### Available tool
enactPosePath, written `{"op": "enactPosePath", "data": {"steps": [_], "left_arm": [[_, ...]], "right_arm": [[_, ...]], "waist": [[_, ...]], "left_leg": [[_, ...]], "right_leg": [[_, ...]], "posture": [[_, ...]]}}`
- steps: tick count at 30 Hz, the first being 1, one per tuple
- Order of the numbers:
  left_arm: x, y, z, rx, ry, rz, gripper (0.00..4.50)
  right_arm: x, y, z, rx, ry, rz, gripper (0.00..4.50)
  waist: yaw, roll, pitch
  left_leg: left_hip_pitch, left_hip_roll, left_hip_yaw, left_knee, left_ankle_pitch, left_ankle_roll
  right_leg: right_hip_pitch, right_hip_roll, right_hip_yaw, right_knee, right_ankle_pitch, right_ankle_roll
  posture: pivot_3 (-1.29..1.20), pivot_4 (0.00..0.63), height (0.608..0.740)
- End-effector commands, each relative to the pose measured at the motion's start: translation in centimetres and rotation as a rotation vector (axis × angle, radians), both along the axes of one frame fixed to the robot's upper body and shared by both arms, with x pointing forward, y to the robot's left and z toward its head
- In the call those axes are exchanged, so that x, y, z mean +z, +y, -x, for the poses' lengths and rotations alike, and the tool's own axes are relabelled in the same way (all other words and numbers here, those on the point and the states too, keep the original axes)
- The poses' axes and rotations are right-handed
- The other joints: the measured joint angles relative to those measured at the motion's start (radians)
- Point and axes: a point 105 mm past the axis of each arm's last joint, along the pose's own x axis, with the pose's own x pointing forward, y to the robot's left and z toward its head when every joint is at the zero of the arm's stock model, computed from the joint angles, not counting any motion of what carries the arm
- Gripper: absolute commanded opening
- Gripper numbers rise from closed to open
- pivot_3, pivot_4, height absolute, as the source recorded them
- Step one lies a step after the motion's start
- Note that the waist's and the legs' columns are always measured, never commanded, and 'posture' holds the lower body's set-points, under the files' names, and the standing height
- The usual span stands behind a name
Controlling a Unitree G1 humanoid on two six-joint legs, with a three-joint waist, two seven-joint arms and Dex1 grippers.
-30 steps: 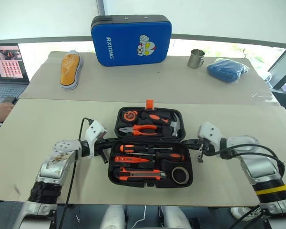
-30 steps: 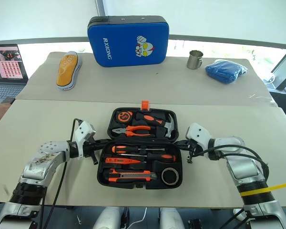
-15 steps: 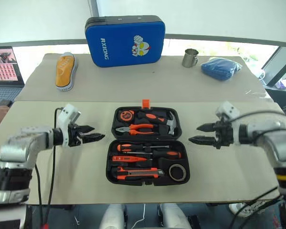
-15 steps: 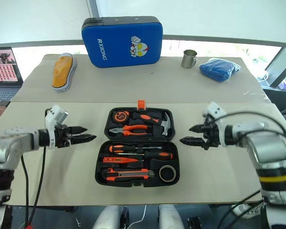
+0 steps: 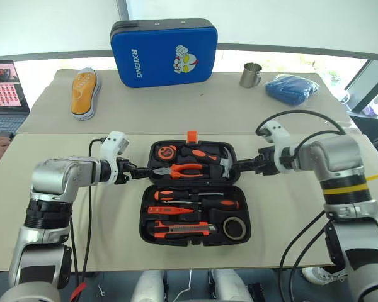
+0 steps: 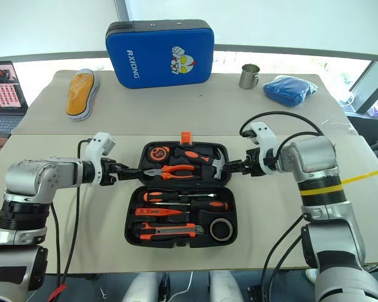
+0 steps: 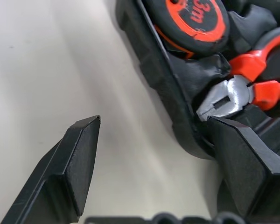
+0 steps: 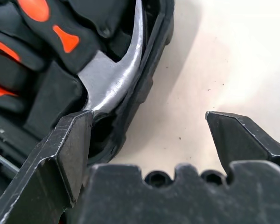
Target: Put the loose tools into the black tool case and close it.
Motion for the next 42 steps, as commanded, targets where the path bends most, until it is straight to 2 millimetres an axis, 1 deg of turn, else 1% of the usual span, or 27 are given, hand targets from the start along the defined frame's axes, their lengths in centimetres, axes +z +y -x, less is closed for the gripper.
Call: {"op": "enactPosePath", "data": {"steps": [1, 3, 6, 7, 10, 11, 12, 13, 15, 16, 18, 20, 21, 23, 25, 28, 32, 35, 37, 38, 40, 42], "left_arm": [[0.9, 0.0, -0.5, 0.000, -0.036, -0.012, 3.66], [0.7, 0.0, -0.8, 0.003, -0.042, -0.026, 3.21], [0.5, -0.3, -0.8, -0.005, -0.039, -0.035, 2.14], [0.3, -0.3, -0.7, -0.011, -0.038, -0.039, 1.86], [0.2, -0.5, -0.7, -0.016, -0.041, -0.031, 0.84], [0.4, -0.3, -1.2, 0.021, -0.060, 0.010, 0.52], [0.7, -0.1, -1.6, 0.049, -0.079, 0.065, 0.13], [0.9, 0.0, -1.9, 0.068, -0.091, 0.104, 0.02], [1.6, 0.0, -2.2, 0.075, -0.135, 0.197, 0.02], [2.2, -0.1, -2.3, 0.067, -0.173, 0.248, 0.02], [3.6, -0.1, -2.4, 0.041, -0.287, 0.326, 0.02], [4.8, 0.2, -2.3, 0.004, -0.451, 0.324, 0.02], [4.9, 0.5, -2.3, -0.004, -0.519, 0.286, 0.02], [4.8, 0.8, -1.8, -0.059, -0.638, 0.205, 0.02], [4.0, 0.9, -1.0, -0.133, -0.728, 0.102, 0.02], [3.3, 1.4, 0.3, -0.186, -0.862, 0.011, 0.02], [0.6, 1.6, 2.6, -0.324, -0.931, -0.159, 0.02], [-0.9, 2.2, 4.0, -0.345, -0.969, -0.250, 0.02], [-2.0, 2.7, 4.7, -0.346, -0.964, -0.295, 0.02], [-2.6, 3.1, 5.2, -0.329, -0.945, -0.300, 0.02], [-3.6, 3.7, 6.2, -0.314, -0.912, -0.303, 0.00], [-3.9, 4.1, 6.6, -0.290, -0.897, -0.294, 0.00]], "right_arm": [[0.0, -0.4, 0.1, -0.005, -0.005, 0.040, 3.15], [-0.2, -0.4, 0.1, -0.016, 0.006, 0.046, 2.47], [-0.8, -0.5, 0.2, -0.031, 0.029, 0.049, 1.44], [-1.0, -0.5, 0.2, -0.036, 0.038, 0.051, 1.17], [-1.3, -0.8, 0.2, -0.060, 0.044, 0.050, 0.16], [-0.8, -0.3, 0.0, -0.060, 0.033, 0.001, 0.00], [-0.2, 0.3, -0.1, -0.043, 0.005, -0.048, 0.00], [0.3, 0.7, -0.2, -0.031, -0.015, -0.081, 0.00], [1.8, 1.7, -0.5, 0.024, -0.114, -0.139, 0.00], [2.8, 2.1, -0.6, 0.070, -0.200, -0.136, 0.00], [4.1, 2.5, -0.4, 0.149, -0.334, -0.113, 0.00], [5.1, 2.4, -0.4, 0.242, -0.531, -0.014, 0.00], [5.2, 2.1, -0.3, 0.293, -0.625, 0.061, 0.00], [4.8, 1.4, 0.0, 0.382, -0.763, 0.204, 0.00], [4.3, 0.8, 0.4, 0.465, -0.872, 0.306, 0.00], [3.7, -0.3, 1.1, 0.511, -1.011, 0.395, 0.00], [2.4, -0.9, 3.0, 0.606, -1.143, 0.462, 0.00], [0.5, -1.6, 4.7, 0.681, -1.179, 0.524, 0.00], [-0.8, -2.2, 5.8, 0.712, -1.151, 0.510, 0.00], [-1.8, -2.8, 6.4, 0.712, -1.095, 0.487, 0.00], [-2.5, -3.3, 7.2, 0.713, -1.082, 0.475, 0.84], [-2.4, -3.6, 7.2, 0.703, -1.093, 0.487, 1.34]], "waist": [[0.001, 0.000, 0.000], [0.002, 0.000, 0.000], [0.002, 0.000, 0.000], [0.002, -0.001, 0.000], [0.002, -0.002, -0.002], [0.002, -0.002, -0.002], [0.003, -0.002, -0.002], [0.003, -0.002, -0.002], [0.001, -0.002, -0.002], [0.000, -0.002, -0.002], [-0.001, -0.002, -0.001], [-0.002, -0.002, 0.000], [-0.002, -0.002, 0.000], [-0.001, -0.002, 0.001], [0.001, -0.002, 0.001], [0.001, -0.002, 0.001], [-0.001, -0.002, 0.000], [-0.001, -0.002, 0.000], [-0.001, -0.002, 0.000], [-0.001, -0.002, 0.000], [-0.001, -0.002, -0.003], [-0.003, -0.003, -0.003]], "left_leg": [[0.000, 0.000, 0.000, 0.000, 0.000, 0.000], [0.000, 0.000, 0.000, 0.000, 0.000, 0.000], [0.002, 0.000, 0.000, 0.000, 0.000, 0.000], [0.003, -0.001, 0.001, 0.000, 0.000, 0.000], [0.005, -0.001, 0.001, 0.000, 0.000, 0.000], [0.006, -0.001, 0.001, 0.000, 0.000, 0.000], [0.007, -0.001, 0.001, 0.001, 0.000, 0.000], [0.007, -0.001, 0.001, 0.001, 0.001, 0.000], [0.006, -0.001, 0.001, 0.001, 0.003, -0.001], [0.005, -0.001, 0.000, 0.001, 0.003, -0.001], [0.004, -0.001, 0.000, 0.001, 0.003, -0.001], [0.001, -0.001, 0.000, 0.001, 0.004, -0.002], [-0.001, -0.001, 0.000, 0.001, 0.004, -0.002], [-0.004, -0.001, 0.000, 0.001, 0.004, -0.002], [-0.004, -0.001, 0.001, 0.000, 0.004, -0.002], [-0.004, -0.001, 0.002, 0.000, 0.004, -0.002], [-0.002, 0.000, 0.003, -0.001, 0.003, -0.002], [0.005, 0.001, 0.004, -0.004, 0.002, 0.000], [0.006, 0.001, 0.005, -0.005, 0.002, 0.001], [0.007, 0.001, 0.005, -0.006, 0.002, 0.001], [0.009, 0.002, 0.004, -0.008, 0.002, 0.001], [0.016, 0.002, 0.005, -0.010, 0.001, 0.002]], "right_leg": [[0.000, 0.000, 0.000, 0.000, 0.000, 0.000], [0.001, 0.000, 0.000, -0.001, 0.000, 0.000], [0.003, 0.000, 0.000, -0.002, 0.000, 0.000], [0.003, 0.000, 0.000, -0.003, 0.000, 0.000], [0.005, 0.000, 0.000, -0.002, 0.000, 0.000], [0.006, 0.000, 0.000, -0.002, 0.000, 0.000], [0.006, 0.000, 0.000, -0.001, 0.000, 0.000], [0.006, -0.001, 0.000, -0.001, 0.000, 0.000], [0.005, 0.000, 0.000, 0.000, 0.000, 0.000], [0.005, 0.000, 0.000, 0.000, 0.001, -0.001], [0.002, 0.000, 0.000, 0.001, 0.001, -0.001], [-0.001, 0.000, 0.000, 0.000, 0.001, -0.001], [-0.002, 0.000, 0.000, 0.000, 0.001, -0.001], [-0.004, -0.001, 0.000, 0.000, 0.001, 0.000], [-0.004, -0.001, 0.000, -0.001, 0.001, 0.000], [-0.004, -0.001, 0.000, -0.003, 0.001, 0.000], [-0.002, -0.001, 0.000, -0.005, 0.001, 0.000], [0.005, -0.001, 0.001, -0.008, 0.001, 0.000], [0.005, -0.001, 0.002, -0.009, 0.001, 0.000], [0.006, -0.001, 0.002, -0.009, 0.001, 0.000], [0.007, -0.001, 0.004, -0.009, 0.001, 0.000], [0.013, -0.001, 0.004, -0.011, 0.001, 0.000]], "posture": [[0.00, 0.150, 0.740], [0.00, 0.150, 0.740], [0.00, 0.150, 0.740], [0.00, 0.150, 0.740], [0.00, 0.150, 0.740], [0.00, 0.150, 0.740], [0.00, 0.150, 0.740], [0.00, 0.150, 0.740], [0.00, 0.150, 0.740], [0.00, 0.150, 0.740], [0.00, 0.150, 0.740], [0.00, 0.150, 0.740], [0.00, 0.150, 0.740], [0.00, 0.150, 0.740], [0.00, 0.150, 0.740], [0.00, 0.150, 0.740], [0.00, 0.150, 0.740], [0.00, 0.150, 0.740], [0.00, 0.150, 0.740], [0.00, 0.150, 0.740], [0.00, 0.150, 0.740], [0.00, 0.150, 0.740]]}}
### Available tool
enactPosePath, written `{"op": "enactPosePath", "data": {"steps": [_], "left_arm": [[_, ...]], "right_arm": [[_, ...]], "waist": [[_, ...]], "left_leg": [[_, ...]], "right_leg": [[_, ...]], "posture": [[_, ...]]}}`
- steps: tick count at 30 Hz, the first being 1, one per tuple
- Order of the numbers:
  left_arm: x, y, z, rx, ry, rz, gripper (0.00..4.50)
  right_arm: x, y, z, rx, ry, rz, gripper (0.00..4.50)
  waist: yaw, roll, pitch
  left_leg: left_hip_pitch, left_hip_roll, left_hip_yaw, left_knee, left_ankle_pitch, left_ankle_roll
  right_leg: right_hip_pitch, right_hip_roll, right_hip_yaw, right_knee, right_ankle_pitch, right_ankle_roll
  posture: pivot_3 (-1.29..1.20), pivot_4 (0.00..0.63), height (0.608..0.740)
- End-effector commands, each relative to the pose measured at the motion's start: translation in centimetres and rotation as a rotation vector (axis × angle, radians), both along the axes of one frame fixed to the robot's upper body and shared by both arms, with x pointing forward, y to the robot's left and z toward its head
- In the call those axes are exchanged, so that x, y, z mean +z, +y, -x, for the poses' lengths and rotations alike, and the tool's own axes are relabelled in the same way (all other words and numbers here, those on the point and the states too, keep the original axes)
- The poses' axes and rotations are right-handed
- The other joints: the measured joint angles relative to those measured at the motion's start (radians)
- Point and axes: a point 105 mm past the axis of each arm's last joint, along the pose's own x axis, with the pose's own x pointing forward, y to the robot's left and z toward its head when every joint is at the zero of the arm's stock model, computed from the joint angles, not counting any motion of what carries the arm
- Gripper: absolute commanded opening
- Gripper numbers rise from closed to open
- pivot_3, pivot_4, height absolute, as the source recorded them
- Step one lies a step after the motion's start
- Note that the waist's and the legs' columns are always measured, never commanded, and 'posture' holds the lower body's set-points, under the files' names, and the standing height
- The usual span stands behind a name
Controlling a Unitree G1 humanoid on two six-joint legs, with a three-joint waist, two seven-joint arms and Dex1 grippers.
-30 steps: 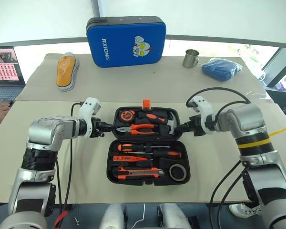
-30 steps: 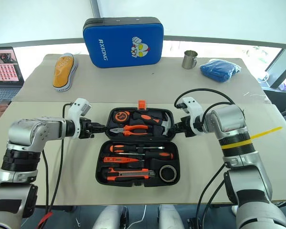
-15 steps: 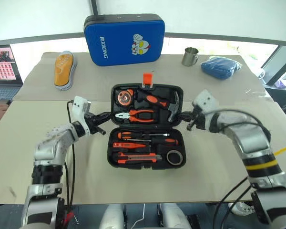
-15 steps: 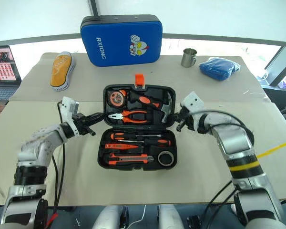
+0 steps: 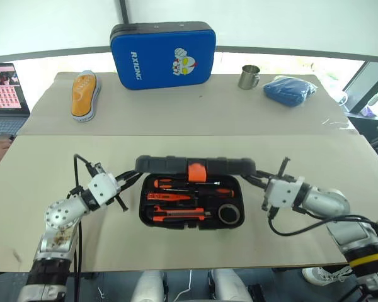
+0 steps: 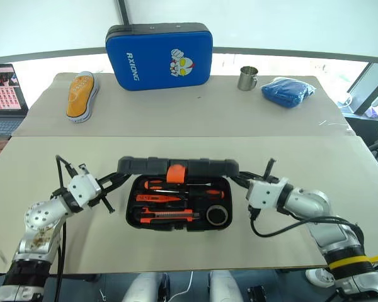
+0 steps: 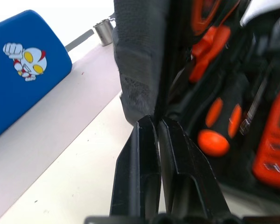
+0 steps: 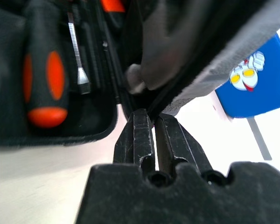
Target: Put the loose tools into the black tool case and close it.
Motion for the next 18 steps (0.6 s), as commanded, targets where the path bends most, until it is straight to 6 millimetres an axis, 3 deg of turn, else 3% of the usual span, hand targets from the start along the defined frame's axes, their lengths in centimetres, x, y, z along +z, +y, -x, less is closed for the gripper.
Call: {"op": "enactPosePath", "data": {"steps": [1, 2, 7, 9, 11, 13, 16, 18], "left_arm": [[-1.6, 2.9, 0.8, 0.112, 0.084, -0.014, 0.00], [-1.5, 3.4, 0.9, 0.129, 0.094, -0.001, 0.70], [-1.5, 5.4, 0.5, 0.166, 0.183, 0.011, 2.53], [-1.5, 5.5, 0.3, 0.130, 0.255, 0.022, 2.59], [-1.5, 5.6, 0.2, 0.114, 0.298, 0.031, 2.59], [-0.9, 5.3, -0.8, 0.097, 0.312, 0.041, 2.59], [0.2, 4.4, -2.9, 0.076, 0.323, 0.050, 1.85], [0.6, 3.5, -4.2, 0.059, 0.321, 0.043, 1.09]], "right_arm": [[-0.2, -2.2, 0.1, -0.066, 0.003, 0.016, 1.74], [0.0, -2.5, 0.1, -0.078, -0.002, 0.015, 2.04], [0.2, -4.2, 0.9, -0.134, 0.027, -0.019, 3.85], [0.0, -4.5, 1.8, -0.148, 0.103, -0.057, 4.44], [-0.4, -4.3, 2.7, -0.137, 0.191, -0.083, 4.44], [-0.4, -3.1, 4.4, -0.088, 0.304, -0.132, 3.78], [-1.2, -1.2, 7.2, -0.019, 0.492, -0.129, 2.79], [-1.7, -0.2, 8.7, 0.011, 0.577, -0.114, 2.10]], "waist": [[-0.008, 0.000, 0.001], [-0.018, 0.002, 0.001], [-0.024, 0.002, 0.002], [-0.013, 0.001, 0.002], [-0.002, 0.002, 0.002], [0.003, 0.002, 0.002], [0.013, 0.001, 0.002], [0.016, 0.000, 0.001]], "left_leg": [[0.005, 0.001, 0.001, -0.003, 0.000, 0.000], [0.010, 0.001, 0.002, -0.005, 0.000, 0.000], [0.013, 0.002, 0.002, -0.005, 0.000, 0.000], [0.012, 0.001, 0.003, -0.005, 0.000, 0.000], [0.011, 0.002, 0.004, -0.005, 0.000, 0.000], [0.011, 0.002, 0.004, -0.005, 0.000, 0.000], [0.010, 0.001, 0.004, -0.003, 0.000, 0.000], [0.010, 0.001, 0.004, -0.003, 0.000, 0.000]], "right_leg": [[0.004, 0.000, 0.000, -0.002, 0.000, 0.000], [0.007, 0.000, 0.002, -0.003, 0.000, 0.000], [0.008, 0.002, 0.001, 0.000, -0.001, -0.002], [0.009, 0.002, 0.000, 0.000, -0.001, -0.002], [0.009, 0.001, 0.000, -0.001, -0.001, -0.002], [0.008, 0.001, 0.000, -0.001, -0.001, -0.001], [0.009, 0.001, -0.001, -0.001, -0.001, -0.001], [0.009, 0.001, -0.001, 0.000, -0.001, -0.001]], "posture": [[0.00, 0.150, 0.740], [0.00, 0.150, 0.740], [0.00, 0.150, 0.740], [0.00, 0.150, 0.740], [0.00, 0.150, 0.740], [0.00, 0.150, 0.740], [0.00, 0.150, 0.740], [0.00, 0.150, 0.740]]}}
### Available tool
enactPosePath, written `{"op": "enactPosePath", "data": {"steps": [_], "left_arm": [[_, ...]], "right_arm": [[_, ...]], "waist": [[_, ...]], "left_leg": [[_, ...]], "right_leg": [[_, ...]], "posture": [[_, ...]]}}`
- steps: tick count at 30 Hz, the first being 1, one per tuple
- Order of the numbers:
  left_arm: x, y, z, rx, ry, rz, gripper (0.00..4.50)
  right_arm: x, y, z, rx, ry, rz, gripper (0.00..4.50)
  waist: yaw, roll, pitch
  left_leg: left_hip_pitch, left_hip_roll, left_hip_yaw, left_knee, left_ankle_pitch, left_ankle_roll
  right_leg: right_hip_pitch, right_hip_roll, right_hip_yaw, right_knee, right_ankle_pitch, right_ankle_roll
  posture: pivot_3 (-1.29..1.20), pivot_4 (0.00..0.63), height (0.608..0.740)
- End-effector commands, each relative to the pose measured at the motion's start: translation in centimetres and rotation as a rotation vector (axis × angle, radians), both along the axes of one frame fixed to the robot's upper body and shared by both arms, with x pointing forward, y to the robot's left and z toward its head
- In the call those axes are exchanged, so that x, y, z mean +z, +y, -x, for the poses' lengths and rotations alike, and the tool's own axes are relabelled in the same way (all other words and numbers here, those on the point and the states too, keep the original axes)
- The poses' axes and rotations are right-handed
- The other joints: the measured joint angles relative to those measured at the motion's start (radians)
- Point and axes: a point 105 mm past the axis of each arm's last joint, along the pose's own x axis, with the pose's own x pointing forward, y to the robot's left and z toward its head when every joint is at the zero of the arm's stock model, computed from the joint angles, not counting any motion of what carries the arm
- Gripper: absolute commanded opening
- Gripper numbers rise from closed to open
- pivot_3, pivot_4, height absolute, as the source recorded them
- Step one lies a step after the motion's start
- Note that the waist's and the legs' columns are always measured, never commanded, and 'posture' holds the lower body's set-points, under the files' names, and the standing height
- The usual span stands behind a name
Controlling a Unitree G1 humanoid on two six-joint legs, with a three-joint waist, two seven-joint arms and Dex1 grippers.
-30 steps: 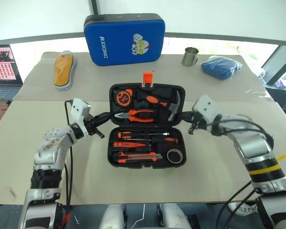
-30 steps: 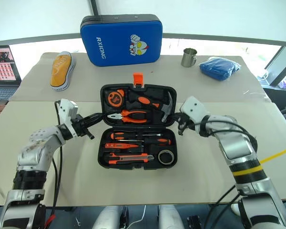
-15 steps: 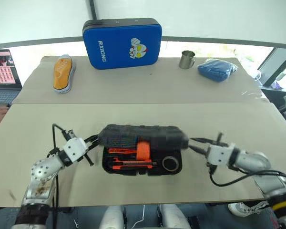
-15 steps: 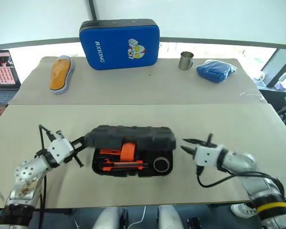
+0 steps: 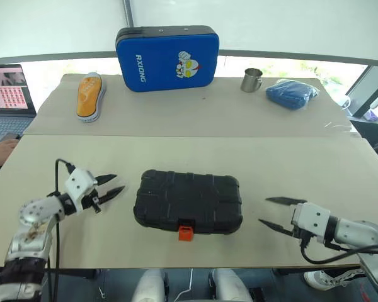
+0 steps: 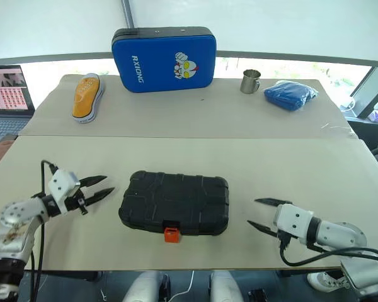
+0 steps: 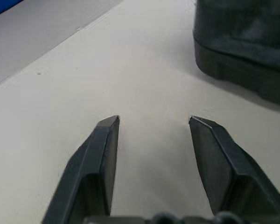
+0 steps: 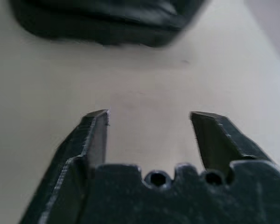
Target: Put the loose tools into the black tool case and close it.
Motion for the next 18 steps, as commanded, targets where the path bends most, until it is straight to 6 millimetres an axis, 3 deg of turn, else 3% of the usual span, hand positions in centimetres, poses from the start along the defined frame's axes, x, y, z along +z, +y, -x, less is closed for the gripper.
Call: {"op": "enactPosePath", "data": {"steps": [1, 3, 6, 10, 14, 18], "left_arm": [[1.0, -1.5, -2.0, -0.039, 0.001, -0.004, 0.73], [1.1, -2.5, -3.0, -0.063, 0.013, -0.014, 0.00], [0.4, -3.8, -3.9, -0.113, 0.070, -0.051, 0.00], [-0.8, -4.6, -4.0, -0.164, 0.170, -0.095, 0.00], [-1.6, -5.8, -2.9, -0.248, 0.234, -0.096, 0.00], [-1.9, -5.6, -1.6, -0.273, 0.272, -0.079, 0.00]], "right_arm": [[0.2, 2.3, 2.2, 0.067, 0.129, -0.026, 1.76], [-0.1, 3.4, 3.0, 0.088, 0.172, -0.032, 1.00], [-0.7, 5.1, 3.3, 0.108, 0.171, -0.023, 0.03], [-1.8, 6.7, 3.6, 0.149, 0.190, 0.009, 0.01], [-1.7, 8.2, 1.1, 0.088, 0.125, -0.010, 0.01], [-0.9, 8.4, -1.4, 0.053, 0.034, -0.017, 0.01]], "waist": [[0.001, -0.001, -0.001], [0.000, -0.001, -0.001], [-0.002, -0.003, 0.000], [-0.008, -0.004, 0.000], [-0.012, -0.008, 0.001], [-0.017, -0.008, 0.001]], "left_leg": [[0.000, 0.000, 0.000, 0.000, 0.000, 0.000], [0.000, -0.001, 0.000, 0.000, 0.000, 0.000], [-0.001, -0.001, 0.000, 0.000, 0.000, 0.000], [-0.002, -0.001, -0.001, 0.000, 0.000, 0.000], [-0.003, 0.000, -0.001, 0.001, 0.000, 0.000], [-0.003, 0.000, -0.001, 0.001, 0.000, 0.000]], "right_leg": [[0.000, 0.000, 0.000, 0.000, 0.000, 0.000], [0.000, 0.000, 0.000, 0.000, 0.000, 0.000], [-0.001, 0.001, 0.000, -0.001, 0.000, 0.000], [-0.002, 0.002, 0.000, -0.001, 0.000, 0.000], [-0.002, 0.003, 0.000, -0.001, 0.000, 0.000], [-0.002, 0.002, 0.000, 0.000, 0.000, 0.000]], "posture": [[0.00, 0.150, 0.740], [0.00, 0.150, 0.740], [0.00, 0.150, 0.740], [0.00, 0.150, 0.740], [0.00, 0.150, 0.740], [0.00, 0.150, 0.740]]}}
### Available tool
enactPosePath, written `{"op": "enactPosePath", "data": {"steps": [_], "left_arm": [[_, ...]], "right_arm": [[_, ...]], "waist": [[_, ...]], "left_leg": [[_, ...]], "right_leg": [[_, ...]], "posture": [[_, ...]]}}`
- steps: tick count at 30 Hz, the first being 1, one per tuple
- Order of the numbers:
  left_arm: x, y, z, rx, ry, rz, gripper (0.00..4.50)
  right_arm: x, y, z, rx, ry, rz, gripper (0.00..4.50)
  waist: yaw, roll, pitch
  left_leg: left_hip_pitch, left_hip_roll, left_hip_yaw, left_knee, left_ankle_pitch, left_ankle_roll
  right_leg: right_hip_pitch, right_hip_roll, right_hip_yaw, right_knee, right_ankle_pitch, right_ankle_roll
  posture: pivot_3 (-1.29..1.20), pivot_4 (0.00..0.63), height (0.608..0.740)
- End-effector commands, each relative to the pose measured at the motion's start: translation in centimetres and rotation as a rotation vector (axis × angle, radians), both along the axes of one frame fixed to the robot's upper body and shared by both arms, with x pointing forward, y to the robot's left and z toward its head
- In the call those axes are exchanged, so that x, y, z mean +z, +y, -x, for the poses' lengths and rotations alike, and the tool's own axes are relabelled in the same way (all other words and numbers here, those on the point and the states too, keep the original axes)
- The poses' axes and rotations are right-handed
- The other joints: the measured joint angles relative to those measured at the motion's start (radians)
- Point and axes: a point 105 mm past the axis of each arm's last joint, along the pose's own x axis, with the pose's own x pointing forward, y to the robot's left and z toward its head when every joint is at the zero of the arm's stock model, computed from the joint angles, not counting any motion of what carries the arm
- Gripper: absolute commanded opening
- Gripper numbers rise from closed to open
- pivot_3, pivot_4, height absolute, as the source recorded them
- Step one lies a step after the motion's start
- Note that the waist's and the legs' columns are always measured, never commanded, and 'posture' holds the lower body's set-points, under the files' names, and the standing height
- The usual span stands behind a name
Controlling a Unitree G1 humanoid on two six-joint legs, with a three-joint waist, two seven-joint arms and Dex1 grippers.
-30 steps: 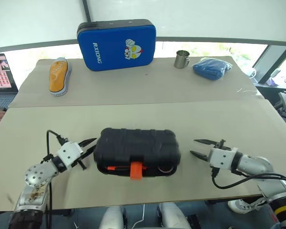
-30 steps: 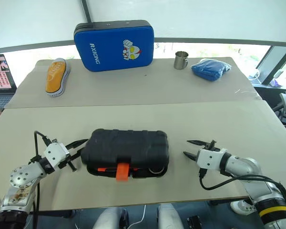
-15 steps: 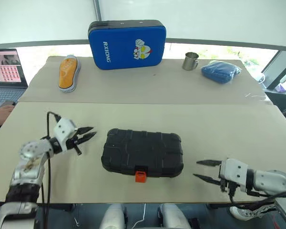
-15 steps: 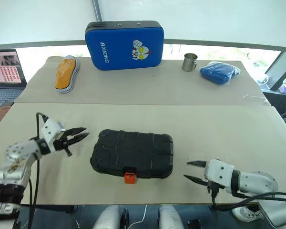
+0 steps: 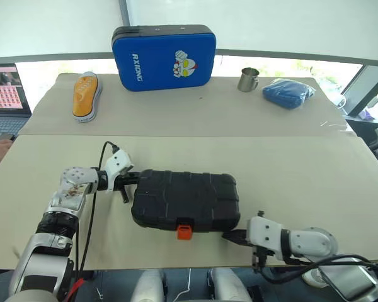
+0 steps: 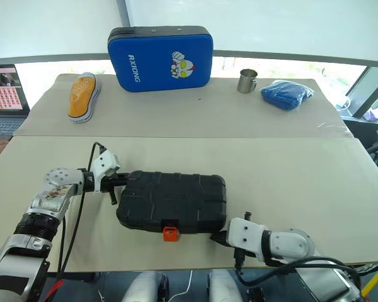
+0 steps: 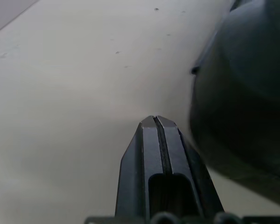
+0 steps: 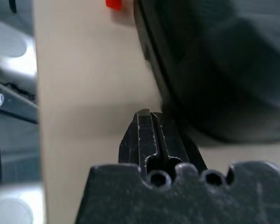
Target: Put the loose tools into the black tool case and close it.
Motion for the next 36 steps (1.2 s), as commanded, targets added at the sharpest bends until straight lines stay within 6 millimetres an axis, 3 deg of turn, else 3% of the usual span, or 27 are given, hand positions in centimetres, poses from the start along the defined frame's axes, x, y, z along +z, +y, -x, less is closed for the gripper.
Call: {"op": "enactPosePath", "data": {"steps": [1, 4, 10, 12, 14, 17, 21, 24, 30, 33, 36], "left_arm": [[-0.3, -0.4, 1.7, -0.052, 0.044, 0.015, 0.00], [-0.5, 0.2, 2.9, -0.016, 0.068, 0.043, 0.00], [-0.3, 0.3, 4.5, 0.053, 0.059, 0.100, 0.00], [0.6, 0.2, 4.4, 0.109, 0.033, 0.169, 0.00], [2.9, 0.9, 3.5, 0.192, -0.031, 0.262, 0.00], [6.0, 1.9, 2.6, 0.268, -0.084, 0.382, 0.00], [8.0, -0.7, 3.7, 0.086, -0.012, 0.379, 0.00], [8.1, -2.9, 4.1, -0.040, 0.041, 0.307, 0.00], [7.3, -7.5, 4.0, -0.231, 0.039, 0.222, 0.00], [6.6, -8.8, 4.0, -0.277, 0.032, 0.195, 0.00], [5.9, -9.2, 4.1, -0.308, 0.042, 0.173, 0.00]], "right_arm": [[1.2, -0.6, -3.2, -0.072, -0.130, 0.012, 0.01], [1.7, -1.4, -5.8, -0.095, -0.203, 0.030, 0.01], [2.5, -1.6, -8.7, -0.113, -0.254, 0.006, 0.01], [2.8, -1.9, -9.3, -0.118, -0.264, 0.000, 0.01], [3.2, -2.5, -9.5, -0.132, -0.268, -0.010, 0.01], [3.9, -3.2, -9.2, -0.161, -0.240, -0.054, 0.01], [4.0, -3.5, -7.2, -0.158, -0.164, -0.085, 0.01], [3.4, -3.1, -5.5, -0.149, -0.104, -0.088, 0.01], [2.5, 0.0, -2.7, -0.120, -0.019, -0.152, 0.01], [2.0, 0.8, -2.4, -0.140, -0.012, -0.154, 0.01], [1.5, 0.3, -3.1, -0.238, -0.007, -0.147, 0.01]], "waist": [[-0.003, 0.000, 0.000], [-0.003, 0.000, 0.000], [-0.001, 0.001, 0.001], [0.000, 0.001, 0.001], [0.002, 0.001, 0.001], [0.005, -0.001, 0.003], [0.004, -0.001, 0.003], [0.007, -0.001, 0.003], [0.003, -0.001, 0.003], [0.000, -0.001, 0.003], [0.000, -0.001, 0.003]], "left_leg": [[0.000, 0.000, 0.000, 0.000, 0.000, 0.000], [0.000, 0.000, 0.000, 0.000, 0.000, 0.000], [0.000, 0.001, 0.000, 0.000, 0.000, 0.000], [0.000, 0.001, 0.000, 0.000, 0.000, 0.000], [0.000, 0.000, 0.000, 0.000, 0.000, 0.000], [-0.001, 0.001, -0.002, 0.001, 0.000, 0.000], [-0.001, 0.000, -0.006, 0.000, 0.000, 0.000], [-0.001, -0.001, -0.007, -0.001, 0.000, 0.000], [-0.001, -0.002, -0.005, -0.001, 0.000, 0.000], [-0.001, -0.002, -0.004, -0.001, 0.000, 0.000], [-0.002, -0.002, -0.004, -0.001, 0.000, 0.000]], "right_leg": [[0.000, 0.000, 0.000, 0.000, 0.000, 0.000], [0.000, 0.000, 0.000, 0.000, 0.000, 0.000], [0.000, -0.001, 0.000, 0.000, 0.000, 0.000], [0.000, -0.001, 0.000, 0.000, 0.000, 0.000], [0.000, -0.002, 0.000, 0.001, 0.000, 0.000], [-0.001, -0.002, -0.001, 0.001, 0.000, 0.000], [-0.001, -0.002, -0.001, 0.001, 0.000, 0.000], [-0.001, -0.003, -0.002, 0.000, 0.000, 0.000], [0.000, -0.001, -0.001, 0.000, 0.000, 0.000], [0.000, -0.001, -0.001, 0.000, 0.000, 0.000], [-0.001, -0.001, -0.001, 0.000, 0.000, 0.000]], "posture": [[0.00, 0.150, 0.740], [0.00, 0.150, 0.740], [0.00, 0.150, 0.740], [0.00, 0.150, 0.740], [0.00, 0.150, 0.740], [0.00, 0.150, 0.740], [0.00, 0.150, 0.740], [0.00, 0.150, 0.740], [0.00, 0.150, 0.740], [0.00, 0.150, 0.740], [0.00, 0.150, 0.740]]}}
